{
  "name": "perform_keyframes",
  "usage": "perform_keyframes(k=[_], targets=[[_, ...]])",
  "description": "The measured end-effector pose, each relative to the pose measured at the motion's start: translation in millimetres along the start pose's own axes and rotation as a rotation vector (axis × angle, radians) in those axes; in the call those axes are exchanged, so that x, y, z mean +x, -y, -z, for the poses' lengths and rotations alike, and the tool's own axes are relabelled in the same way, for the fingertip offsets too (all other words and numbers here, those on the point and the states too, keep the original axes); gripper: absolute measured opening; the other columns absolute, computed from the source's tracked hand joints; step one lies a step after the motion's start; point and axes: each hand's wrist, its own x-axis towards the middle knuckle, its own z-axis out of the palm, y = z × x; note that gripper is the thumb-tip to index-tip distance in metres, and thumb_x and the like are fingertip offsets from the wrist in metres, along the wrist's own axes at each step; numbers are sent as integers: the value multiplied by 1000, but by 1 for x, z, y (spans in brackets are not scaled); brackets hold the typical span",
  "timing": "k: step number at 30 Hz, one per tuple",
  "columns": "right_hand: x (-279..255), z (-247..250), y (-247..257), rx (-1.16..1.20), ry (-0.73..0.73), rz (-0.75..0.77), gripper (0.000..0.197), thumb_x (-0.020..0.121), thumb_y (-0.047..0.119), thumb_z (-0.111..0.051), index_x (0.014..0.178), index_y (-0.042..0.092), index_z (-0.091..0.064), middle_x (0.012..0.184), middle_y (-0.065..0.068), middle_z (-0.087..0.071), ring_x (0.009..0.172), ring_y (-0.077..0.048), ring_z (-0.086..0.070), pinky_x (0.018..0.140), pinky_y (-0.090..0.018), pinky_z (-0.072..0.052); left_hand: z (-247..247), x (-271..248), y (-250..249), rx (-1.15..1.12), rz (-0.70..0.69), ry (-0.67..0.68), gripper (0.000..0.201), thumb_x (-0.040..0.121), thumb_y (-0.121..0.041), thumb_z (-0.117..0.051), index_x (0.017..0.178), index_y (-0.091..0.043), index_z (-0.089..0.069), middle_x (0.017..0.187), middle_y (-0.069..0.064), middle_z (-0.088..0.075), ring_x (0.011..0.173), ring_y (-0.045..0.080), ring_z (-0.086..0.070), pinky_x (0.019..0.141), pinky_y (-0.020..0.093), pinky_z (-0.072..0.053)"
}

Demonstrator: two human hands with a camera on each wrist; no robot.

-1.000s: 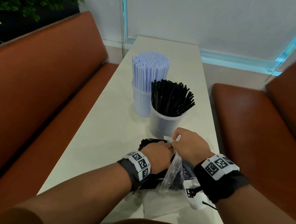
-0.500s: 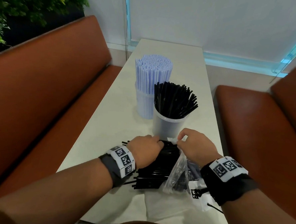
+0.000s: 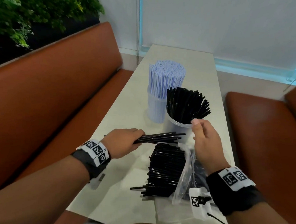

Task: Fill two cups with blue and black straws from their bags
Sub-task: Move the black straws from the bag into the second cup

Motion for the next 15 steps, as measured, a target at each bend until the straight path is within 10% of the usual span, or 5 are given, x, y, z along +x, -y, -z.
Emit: perform_keyframes(k=[3,15], targets=[[-6,-13,17,191,124,-29,36,101,53,-39,103,32,-68,102,9,-71,102,-5,-64,89,-23,-47,1,8,-27,-90,-85,-95,24,100,-38,-51,122,-28,-52,102,-8,-63,81,18,-59,64,33,-44],[-6,-15,18,274,54,-82,26,103,22,-53,91,23,-77,90,2,-74,85,-5,-68,75,-17,-52,8,47,-82,-121,-88,-226,25,91,-35,-58,115,-32,-53,93,-8,-64,79,19,-64,56,29,-31]])
